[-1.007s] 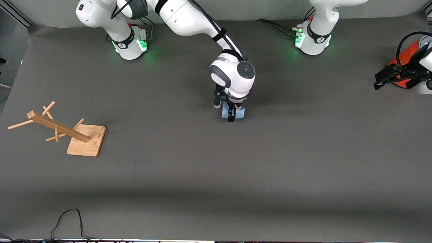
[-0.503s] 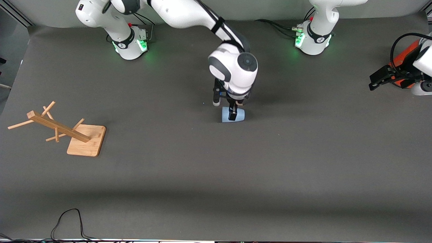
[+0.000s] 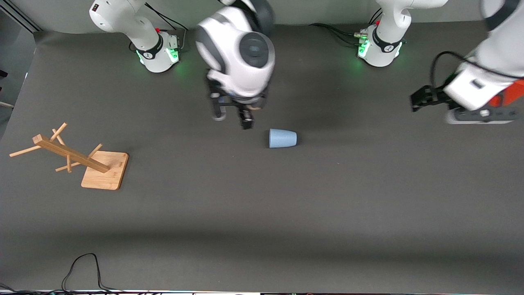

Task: Rotate and upright cup with both arms
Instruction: 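Reach the left gripper toward the cup while the right gripper holds it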

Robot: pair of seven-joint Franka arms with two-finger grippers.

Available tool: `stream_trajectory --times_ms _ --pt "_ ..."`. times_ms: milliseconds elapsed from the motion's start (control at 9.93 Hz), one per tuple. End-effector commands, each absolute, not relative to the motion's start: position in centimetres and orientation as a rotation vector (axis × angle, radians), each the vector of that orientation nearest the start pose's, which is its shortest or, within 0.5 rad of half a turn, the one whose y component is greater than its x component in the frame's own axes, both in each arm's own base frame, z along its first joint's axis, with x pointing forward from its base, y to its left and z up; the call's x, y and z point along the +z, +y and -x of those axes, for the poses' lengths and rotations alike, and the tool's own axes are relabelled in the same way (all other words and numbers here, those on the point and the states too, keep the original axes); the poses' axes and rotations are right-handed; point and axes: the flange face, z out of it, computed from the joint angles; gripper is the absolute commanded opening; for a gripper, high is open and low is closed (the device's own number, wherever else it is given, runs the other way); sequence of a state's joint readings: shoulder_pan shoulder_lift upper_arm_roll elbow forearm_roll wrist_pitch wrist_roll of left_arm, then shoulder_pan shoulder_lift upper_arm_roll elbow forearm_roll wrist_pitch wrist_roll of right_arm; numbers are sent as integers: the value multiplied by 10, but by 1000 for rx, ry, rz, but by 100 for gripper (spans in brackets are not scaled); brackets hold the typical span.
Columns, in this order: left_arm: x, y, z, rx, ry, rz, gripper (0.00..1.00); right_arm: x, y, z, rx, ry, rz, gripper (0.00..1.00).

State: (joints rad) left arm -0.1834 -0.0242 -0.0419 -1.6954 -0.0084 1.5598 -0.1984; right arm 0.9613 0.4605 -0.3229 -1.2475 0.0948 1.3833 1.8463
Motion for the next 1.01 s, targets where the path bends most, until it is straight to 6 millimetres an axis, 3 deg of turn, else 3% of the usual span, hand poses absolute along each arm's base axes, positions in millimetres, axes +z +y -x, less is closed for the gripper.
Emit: stream_trajectory --times_ms 0,201,403,503,705,906 --pt "554 -195 -521 210 -48 3049 100 537 343 -503 316 1540 3051 100" --pt "516 -292 -507 172 -139 2927 100 577 252 -516 386 1236 3085 100" --pt "481 -385 -507 118 -219 2876 100 590 181 -525 426 866 3132 100" --pt "462 -424 -502 78 -255 2850 100 592 155 -532 418 650 3163 100" --pt "402 -487 -472 -2 -257 2754 100 596 103 -548 368 505 3154 100" --pt "336 -530 -435 -63 -216 2653 100 588 71 -556 339 449 3148 100"
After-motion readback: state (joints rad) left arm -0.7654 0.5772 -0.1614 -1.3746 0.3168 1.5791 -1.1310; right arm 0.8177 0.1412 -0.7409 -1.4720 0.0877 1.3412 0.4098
